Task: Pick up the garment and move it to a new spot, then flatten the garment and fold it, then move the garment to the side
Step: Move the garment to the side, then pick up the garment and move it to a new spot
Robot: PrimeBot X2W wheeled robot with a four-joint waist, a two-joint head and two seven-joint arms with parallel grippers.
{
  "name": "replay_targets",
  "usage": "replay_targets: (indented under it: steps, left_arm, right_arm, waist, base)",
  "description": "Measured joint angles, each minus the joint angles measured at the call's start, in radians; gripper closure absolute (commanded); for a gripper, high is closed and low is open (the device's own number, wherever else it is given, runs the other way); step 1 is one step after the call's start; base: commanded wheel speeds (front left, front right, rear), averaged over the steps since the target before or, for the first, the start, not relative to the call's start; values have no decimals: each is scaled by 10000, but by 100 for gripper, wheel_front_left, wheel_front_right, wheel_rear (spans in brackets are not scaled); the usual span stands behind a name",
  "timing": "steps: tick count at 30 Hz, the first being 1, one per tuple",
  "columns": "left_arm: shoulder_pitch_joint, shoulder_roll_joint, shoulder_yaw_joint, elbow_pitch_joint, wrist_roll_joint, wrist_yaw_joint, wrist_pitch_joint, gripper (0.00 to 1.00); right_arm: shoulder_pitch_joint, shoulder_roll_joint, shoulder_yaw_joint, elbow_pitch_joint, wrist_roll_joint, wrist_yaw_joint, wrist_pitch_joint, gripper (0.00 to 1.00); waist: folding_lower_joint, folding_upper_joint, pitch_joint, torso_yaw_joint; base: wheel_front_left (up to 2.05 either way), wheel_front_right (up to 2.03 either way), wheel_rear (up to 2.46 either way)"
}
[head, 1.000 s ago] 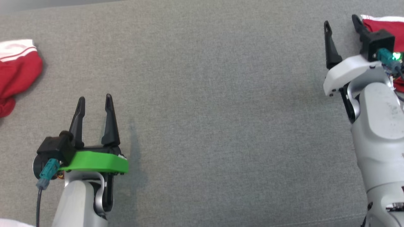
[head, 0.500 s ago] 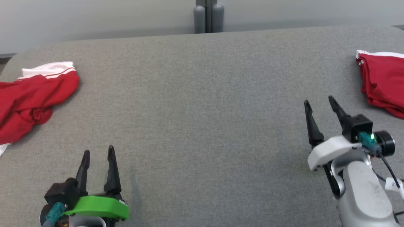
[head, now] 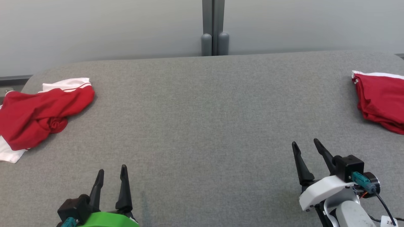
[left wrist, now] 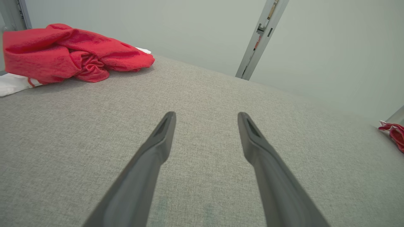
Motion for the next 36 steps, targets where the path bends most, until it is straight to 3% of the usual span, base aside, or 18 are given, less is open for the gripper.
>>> replay_targets:
  steps: [18,23,36]
  left_arm:
    - [-81,-2,-148,75,31,33,2,0]
    - [-198,-8,-167,50,188,46,2,0]
    - [-176,-4,113,54,368,-12,2,0]
  right_arm:
    - [87,0,-169,-134,-84,0,0,0]
    - [144,-8,-416,-245,-128,0,-2,0]
    - [261,4,-115,-389,-71,0,0,0]
  waist:
    - [0,0,15,408]
    - [0,0,-14,1060]
    - [0,0,-68,3663]
  base:
    - [0,0,0]
    - [0,0,0]
    - [0,0,0]
